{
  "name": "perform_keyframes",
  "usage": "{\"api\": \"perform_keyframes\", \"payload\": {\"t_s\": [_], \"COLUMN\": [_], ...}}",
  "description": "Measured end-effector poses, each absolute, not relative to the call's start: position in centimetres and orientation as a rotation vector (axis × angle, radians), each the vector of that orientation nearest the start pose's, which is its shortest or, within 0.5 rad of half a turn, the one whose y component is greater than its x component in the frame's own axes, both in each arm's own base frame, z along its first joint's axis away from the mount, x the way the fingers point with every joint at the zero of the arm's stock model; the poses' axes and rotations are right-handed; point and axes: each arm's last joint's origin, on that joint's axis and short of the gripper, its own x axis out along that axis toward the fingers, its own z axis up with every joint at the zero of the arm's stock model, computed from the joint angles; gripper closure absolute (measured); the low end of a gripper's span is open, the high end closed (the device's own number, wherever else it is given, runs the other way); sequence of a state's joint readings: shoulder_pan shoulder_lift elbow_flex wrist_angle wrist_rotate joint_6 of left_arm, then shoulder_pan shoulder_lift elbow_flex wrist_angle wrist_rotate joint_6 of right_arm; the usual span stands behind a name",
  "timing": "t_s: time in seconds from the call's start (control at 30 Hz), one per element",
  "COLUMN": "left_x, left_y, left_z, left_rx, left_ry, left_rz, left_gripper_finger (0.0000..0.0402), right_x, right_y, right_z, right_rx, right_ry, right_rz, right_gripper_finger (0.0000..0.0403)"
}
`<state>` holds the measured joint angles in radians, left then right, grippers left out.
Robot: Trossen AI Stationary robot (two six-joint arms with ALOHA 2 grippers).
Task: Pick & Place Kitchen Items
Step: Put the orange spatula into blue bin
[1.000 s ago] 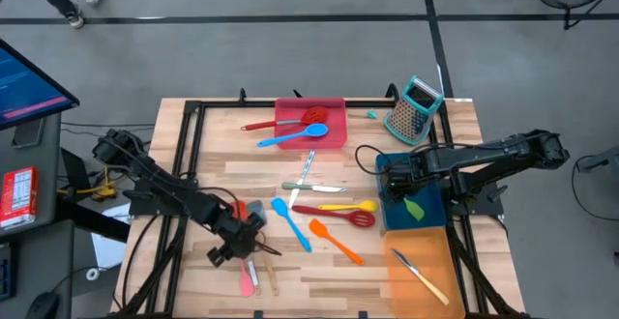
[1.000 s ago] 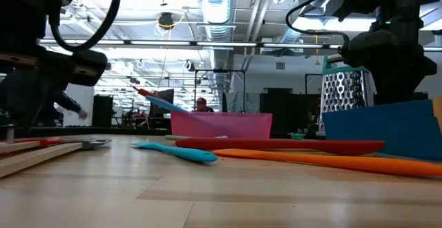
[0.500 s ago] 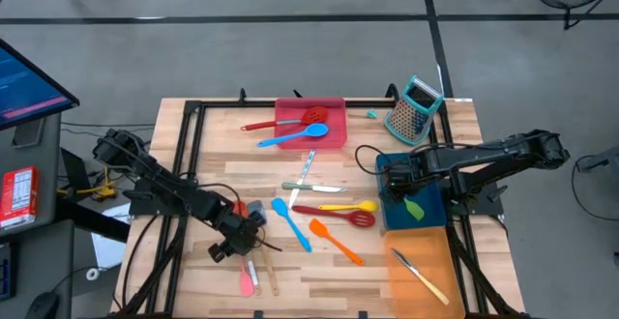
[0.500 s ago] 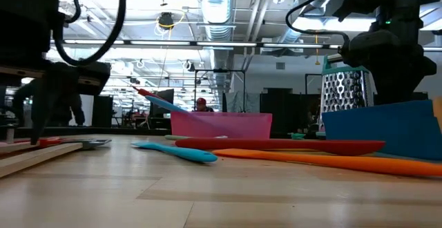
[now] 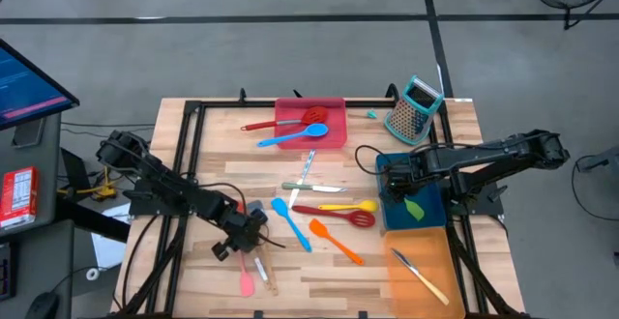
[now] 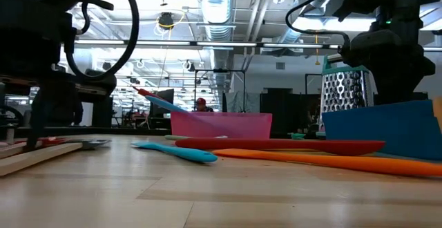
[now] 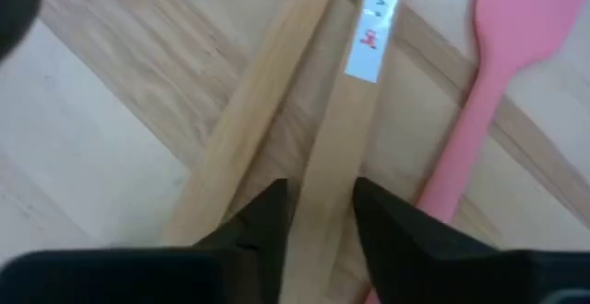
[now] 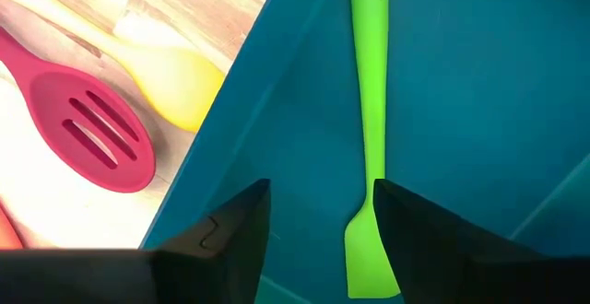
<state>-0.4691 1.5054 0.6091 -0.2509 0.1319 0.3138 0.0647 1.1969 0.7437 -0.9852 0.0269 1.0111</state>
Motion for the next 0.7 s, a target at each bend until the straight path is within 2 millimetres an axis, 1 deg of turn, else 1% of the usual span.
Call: {"api": "perform_keyframes", "payload": {"t_s": [0.13,0.2,0.33,0.47,0.7], "left_x": [21.4,21.4,21.4,21.0,20.1], "left_y": [-11.3,-11.3,-11.3,-11.1,-10.5], "left_z": [12.6,12.6,12.6,13.1,16.8], "left_rx": [0.462,0.461,0.452,0.412,0.249], "left_ry": [1.057,1.058,1.064,1.081,0.978], "left_rz": [-0.716,-0.718,-0.711,-0.666,-0.552], "left_gripper_finger": [0.0362,0.0374,0.0374,0.0364,0.0370], "right_x": [18.3,18.3,18.3,18.3,18.3], "right_y": [1.1,1.1,1.1,1.1,1.1], "right_z": [20.0,20.0,20.0,20.0,20.0], "right_rx": [0.761,0.761,0.761,0.761,0.750], "right_ry": [1.312,1.312,1.312,1.311,1.310], "right_rz": [-0.690,-0.690,-0.690,-0.690,-0.675], "right_gripper_finger": [0.0217,0.0219,0.0222,0.0223,0.0221]}}
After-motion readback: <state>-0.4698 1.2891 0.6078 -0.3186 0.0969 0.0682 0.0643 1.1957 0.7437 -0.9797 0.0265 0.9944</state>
